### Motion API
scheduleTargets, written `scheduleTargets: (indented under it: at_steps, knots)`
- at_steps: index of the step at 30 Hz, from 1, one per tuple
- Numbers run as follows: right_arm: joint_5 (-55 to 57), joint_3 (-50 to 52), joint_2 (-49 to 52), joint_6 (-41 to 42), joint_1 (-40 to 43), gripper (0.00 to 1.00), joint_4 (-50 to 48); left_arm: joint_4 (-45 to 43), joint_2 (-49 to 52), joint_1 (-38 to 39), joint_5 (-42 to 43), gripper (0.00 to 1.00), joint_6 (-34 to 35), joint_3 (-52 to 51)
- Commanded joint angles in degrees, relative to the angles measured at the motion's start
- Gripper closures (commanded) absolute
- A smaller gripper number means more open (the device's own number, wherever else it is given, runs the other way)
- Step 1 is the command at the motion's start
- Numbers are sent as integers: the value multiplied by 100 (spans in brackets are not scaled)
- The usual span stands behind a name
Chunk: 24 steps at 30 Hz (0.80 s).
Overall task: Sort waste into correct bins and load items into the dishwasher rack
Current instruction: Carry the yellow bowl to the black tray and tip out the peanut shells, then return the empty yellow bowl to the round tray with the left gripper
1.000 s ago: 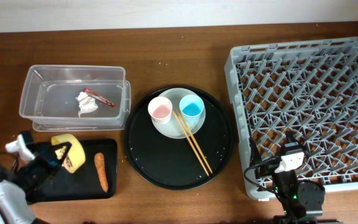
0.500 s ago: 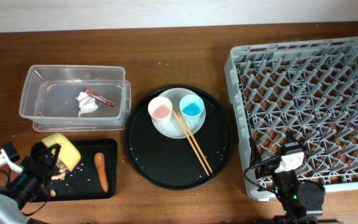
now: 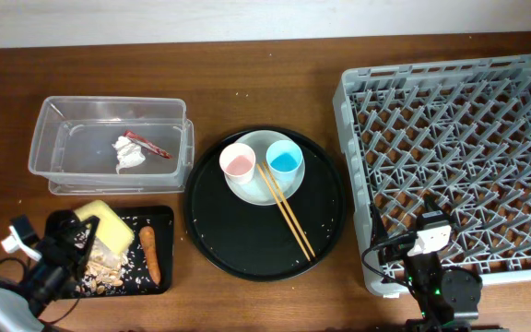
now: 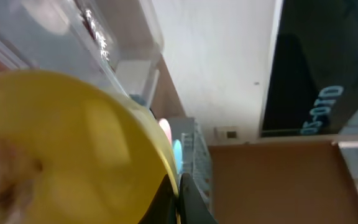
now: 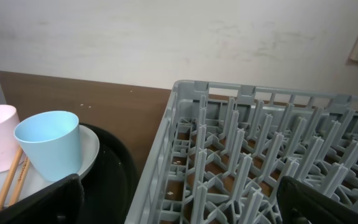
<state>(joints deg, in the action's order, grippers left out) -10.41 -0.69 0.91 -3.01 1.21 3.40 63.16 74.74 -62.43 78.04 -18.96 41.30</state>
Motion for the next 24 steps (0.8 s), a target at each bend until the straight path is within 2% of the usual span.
scheduleTargets:
  at_steps: [1, 2, 3, 5, 6, 7, 8, 9, 10, 12, 13, 15, 21, 23, 24]
  knots:
    - [15, 37, -44, 50, 31, 2, 24, -262, -46, -26, -133, 100, 212, 31]
    - [15, 37, -44, 50, 31, 2, 22, -592, -46, -26, -131, 100, 197, 31]
    - [15, 37, -44, 50, 31, 2, 24, -640, -46, -26, -127, 100, 501, 31]
    - [15, 37, -44, 50, 31, 2, 24, -249, -46, -24, 737, 100, 284, 31]
    - [15, 37, -44, 50, 31, 2, 24, -693, -46, -26, 977, 100, 262, 31]
    - [15, 37, -44, 50, 31, 2, 24, -1226, -44, -24, 802, 100, 789, 31]
    - [15, 37, -44, 50, 31, 2, 24, -1040, -48, -20, 616, 100, 929, 31]
    - [15, 37, -44, 50, 31, 2, 24, -1029, -46, -22, 542, 100, 588, 31]
    - [15, 37, -44, 50, 31, 2, 22, -979, -46, -20, 278, 100, 739, 31]
    - [15, 37, -44, 50, 31, 2, 24, -590, -46, -20, 455, 100, 490, 31]
    - [15, 37, -44, 50, 31, 2, 24, -994, -46, -22, 354, 100, 396, 31]
    - [15, 37, -44, 50, 31, 2, 24, -1014, -46, -20, 48, 100, 584, 31]
    - [15, 37, -44, 50, 31, 2, 22, -765, -50, -13, 61, 100, 581, 31]
    - [15, 37, -44, 50, 31, 2, 24, -750, -92, 190, 166, 100, 581, 31]
    - [15, 37, -44, 50, 31, 2, 22, -730, -201, 542, 164, 100, 586, 44]
